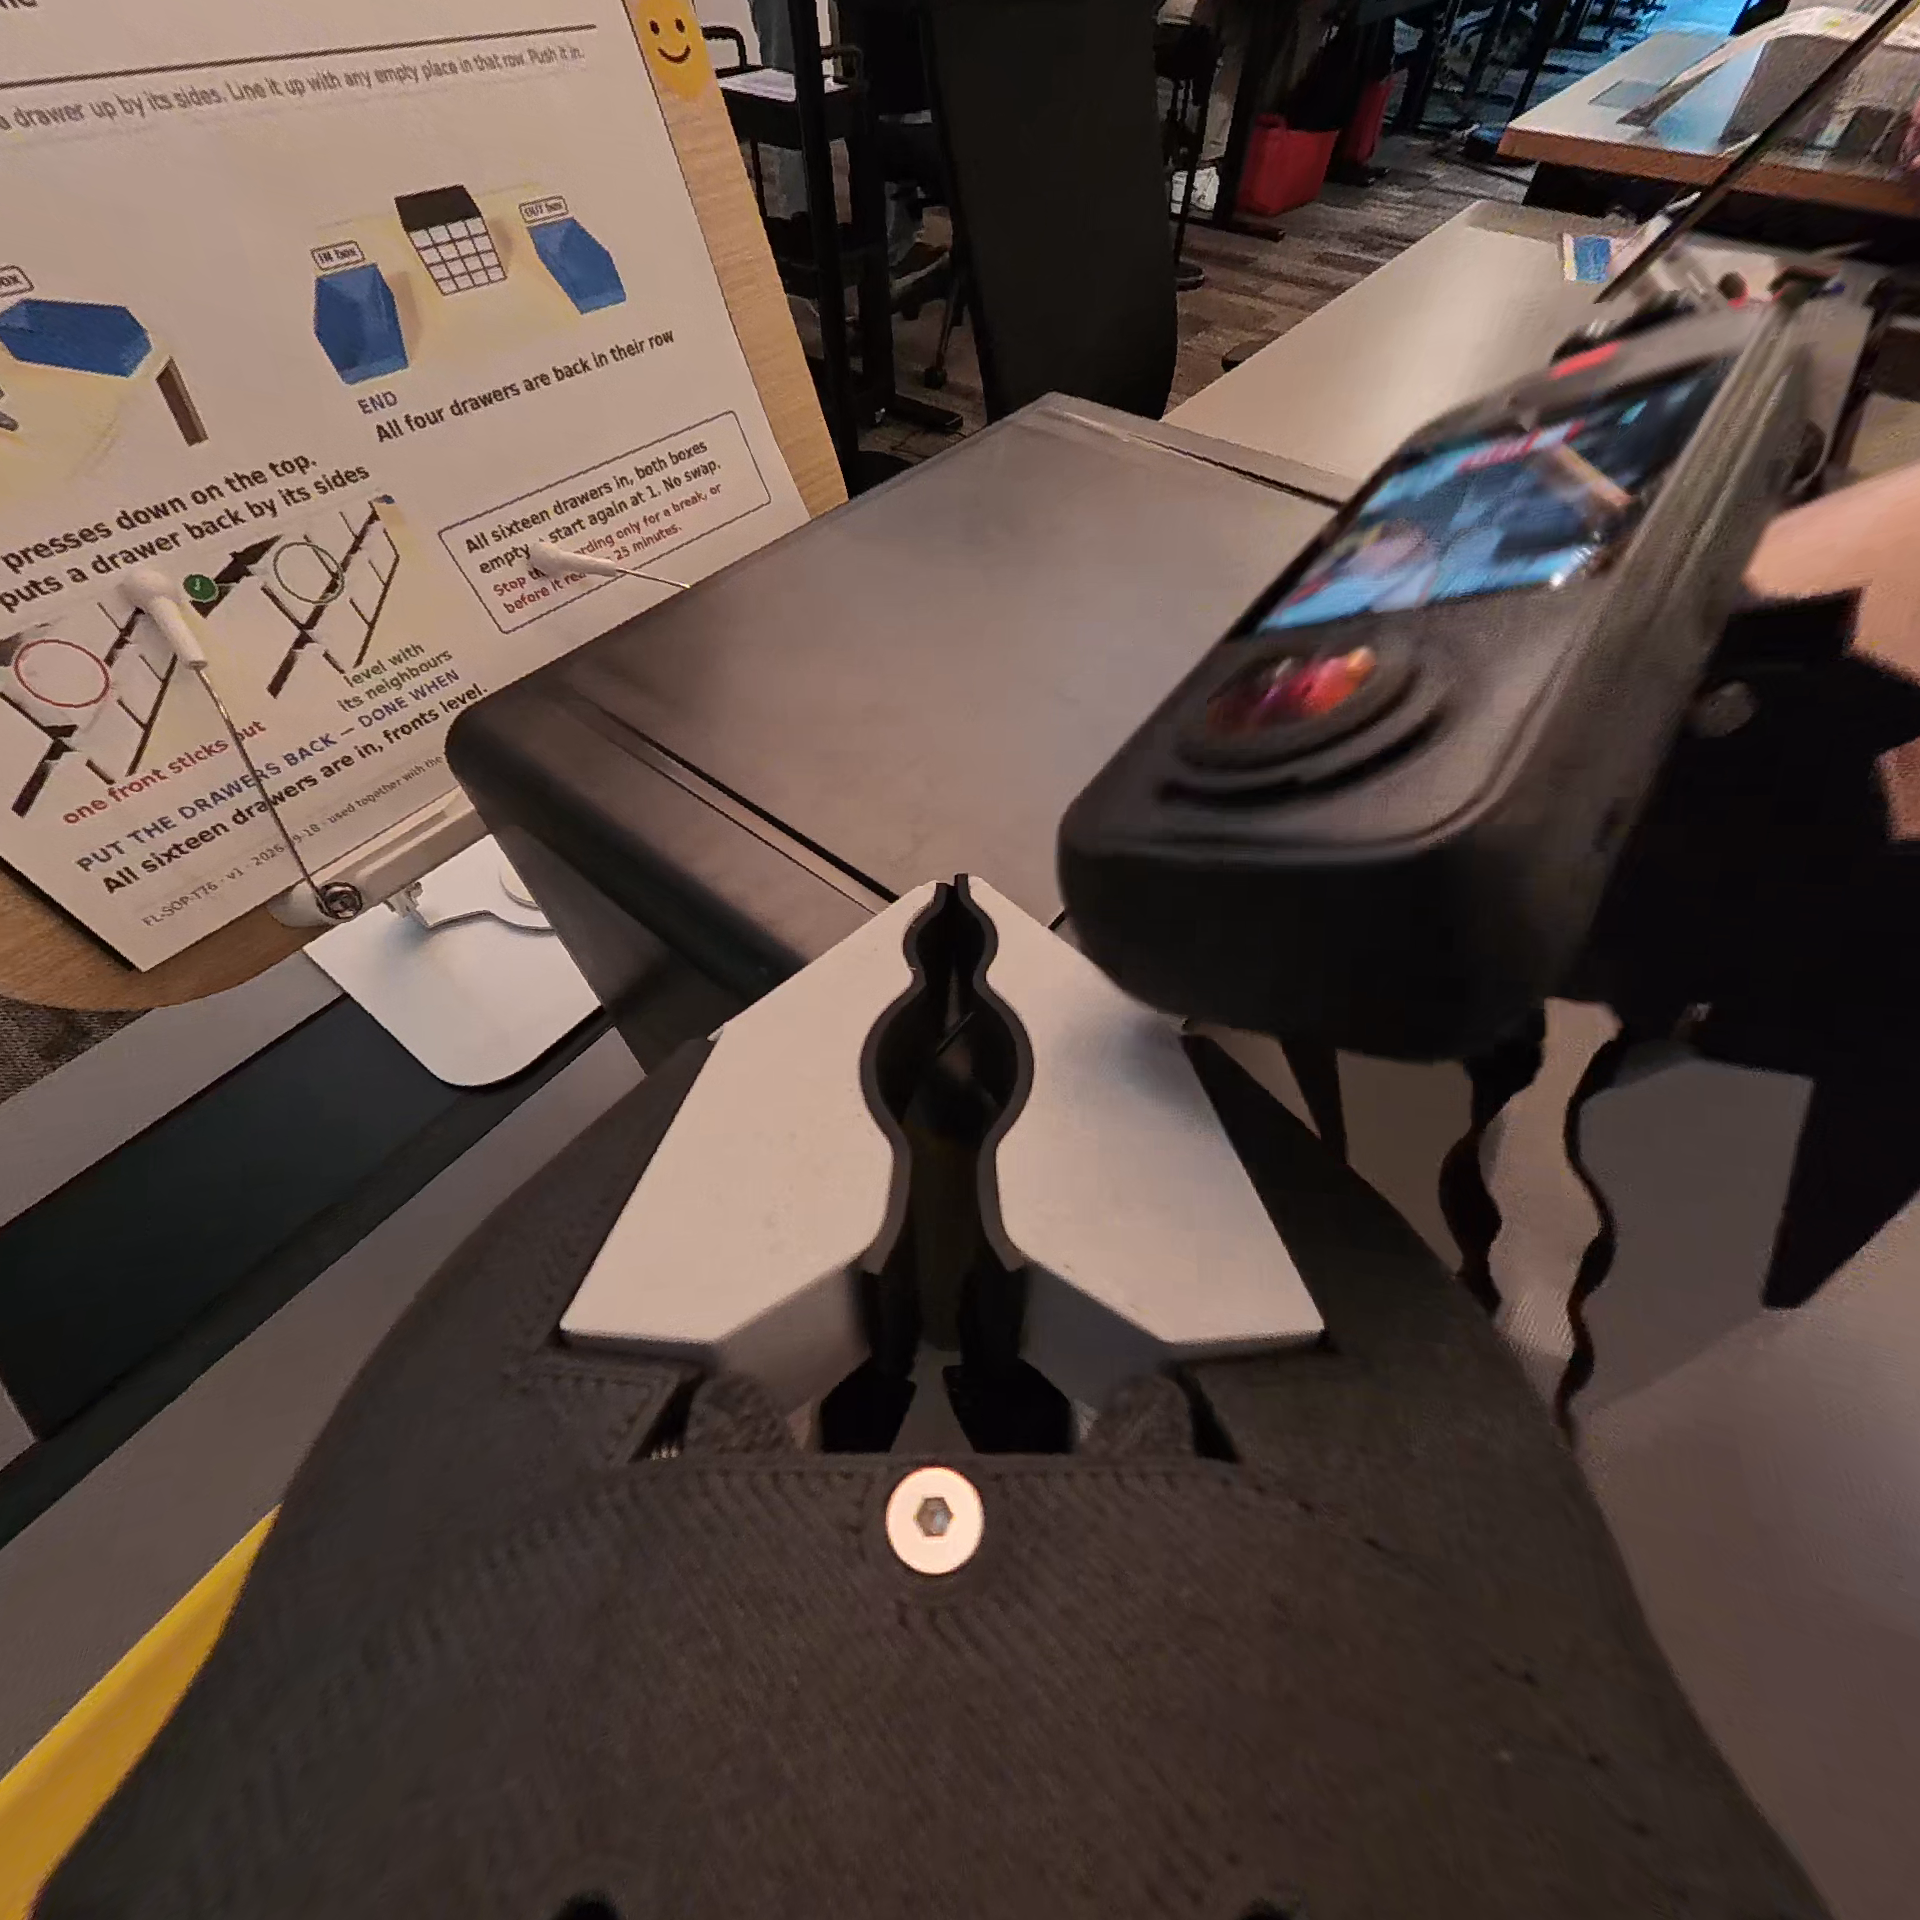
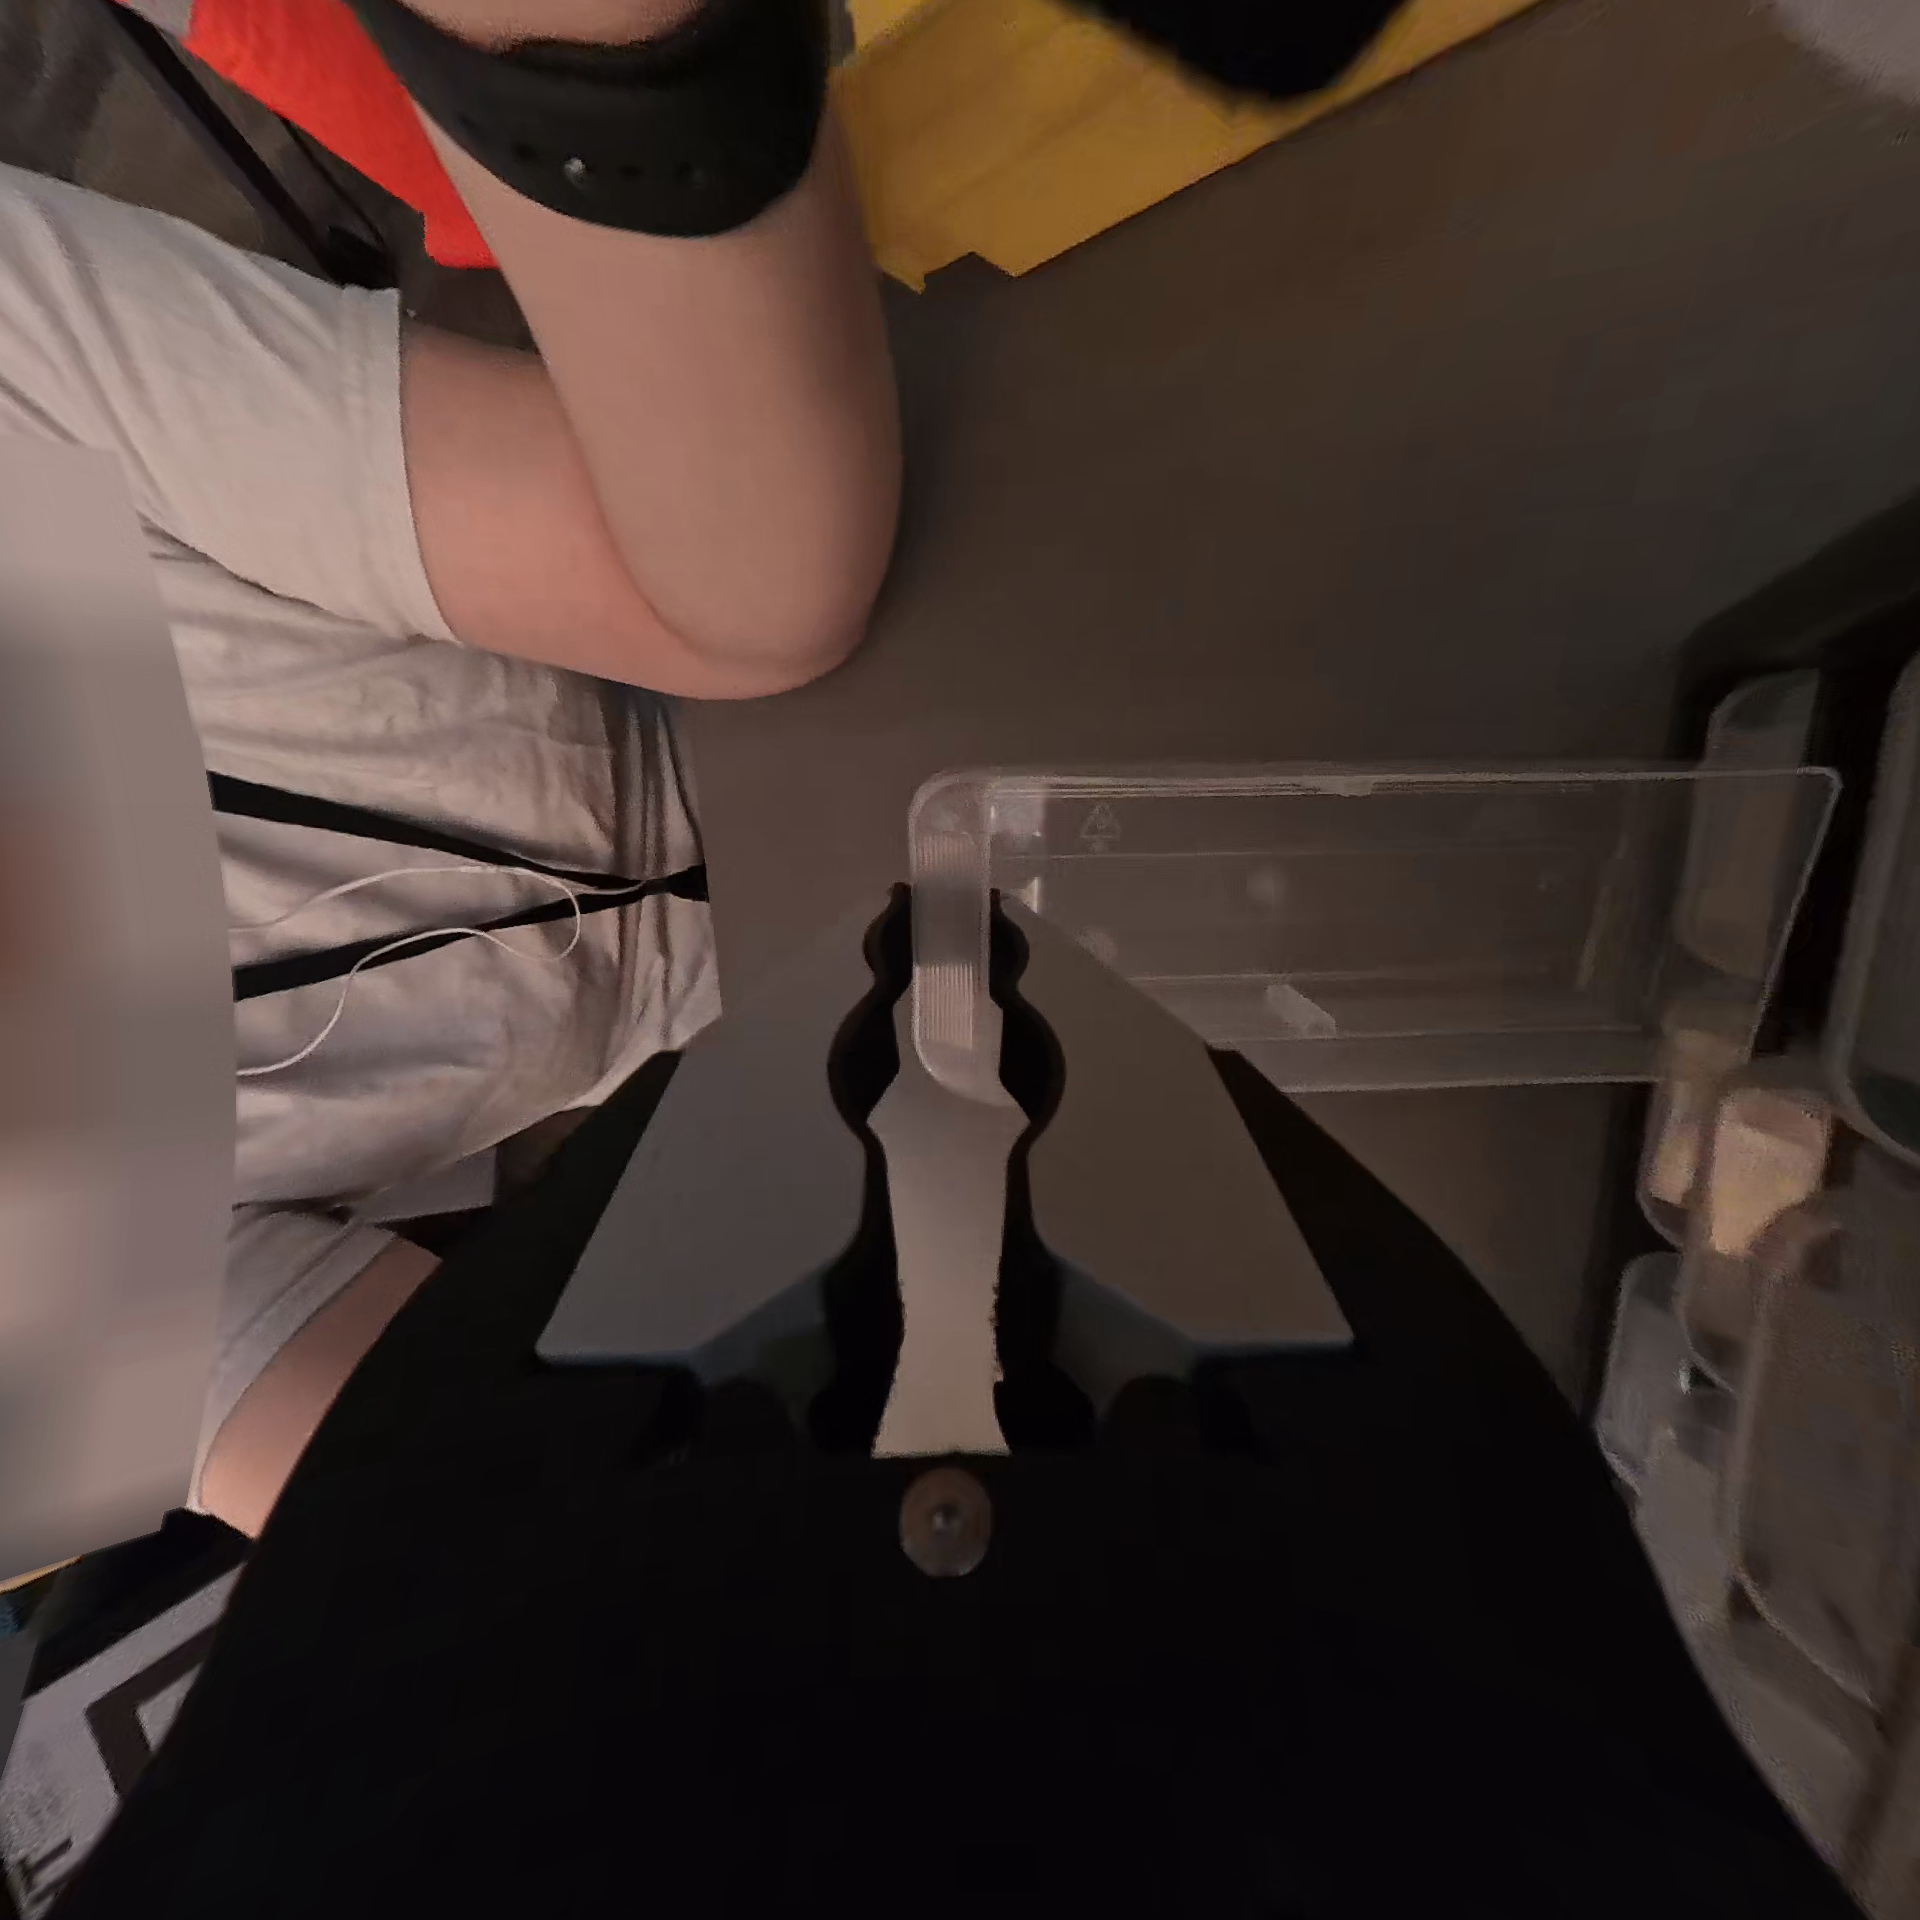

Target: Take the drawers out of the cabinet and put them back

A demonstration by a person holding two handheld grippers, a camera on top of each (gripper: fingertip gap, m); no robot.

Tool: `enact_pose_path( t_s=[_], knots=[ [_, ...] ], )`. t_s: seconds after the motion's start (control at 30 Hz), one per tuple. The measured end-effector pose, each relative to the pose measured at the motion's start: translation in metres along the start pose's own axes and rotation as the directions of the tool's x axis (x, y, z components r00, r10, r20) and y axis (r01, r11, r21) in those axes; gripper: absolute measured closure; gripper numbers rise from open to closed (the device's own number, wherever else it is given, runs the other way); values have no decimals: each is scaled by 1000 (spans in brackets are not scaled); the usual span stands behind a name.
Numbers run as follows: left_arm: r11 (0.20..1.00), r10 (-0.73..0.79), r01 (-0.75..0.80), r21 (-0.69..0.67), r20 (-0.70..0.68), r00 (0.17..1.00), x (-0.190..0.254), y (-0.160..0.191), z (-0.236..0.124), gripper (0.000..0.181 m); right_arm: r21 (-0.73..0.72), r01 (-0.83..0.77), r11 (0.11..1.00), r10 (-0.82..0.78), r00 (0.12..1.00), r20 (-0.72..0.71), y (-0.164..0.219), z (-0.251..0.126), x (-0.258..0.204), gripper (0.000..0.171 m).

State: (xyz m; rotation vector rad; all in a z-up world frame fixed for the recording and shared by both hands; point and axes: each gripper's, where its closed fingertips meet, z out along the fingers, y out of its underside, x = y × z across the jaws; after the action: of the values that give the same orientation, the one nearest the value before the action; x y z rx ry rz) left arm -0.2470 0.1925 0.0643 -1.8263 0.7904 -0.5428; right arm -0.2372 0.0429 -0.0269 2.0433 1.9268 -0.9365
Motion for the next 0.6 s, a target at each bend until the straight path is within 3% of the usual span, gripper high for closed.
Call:
enact_pose_path(
  t_s=[0.2, 0.33, 0.47, 0.53, 0.6],
  knots=[
    [1000, 3, -3, 3, -2, 1000, 0, 0, 0, 181, 194, 119, 974, -122, 993, 5, 7, 11, -21, 160],
    [1000, 7, -7, 1, 1, 1000, 0, 0, 0, 181, 414, 143, 899, -117, 989, -88, 34, -31, -56, 160],
    [1000, -4, 4, 10, -13, 1000, 0, 0, 0, 181, 640, 113, 760, 211, 889, -407, 112, -140, -64, 157],
    [1000, -11, 12, 16, -24, 1000, 1, 0, 0, 181, 720, 20, 694, 402, 819, -411, 169, -181, -53, 158],
    [1000, -15, 16, 20, -31, 999, 1, 0, 0, 181, 756, -19, 654, 449, 814, -368, 211, -196, -50, 159]
  ],
)
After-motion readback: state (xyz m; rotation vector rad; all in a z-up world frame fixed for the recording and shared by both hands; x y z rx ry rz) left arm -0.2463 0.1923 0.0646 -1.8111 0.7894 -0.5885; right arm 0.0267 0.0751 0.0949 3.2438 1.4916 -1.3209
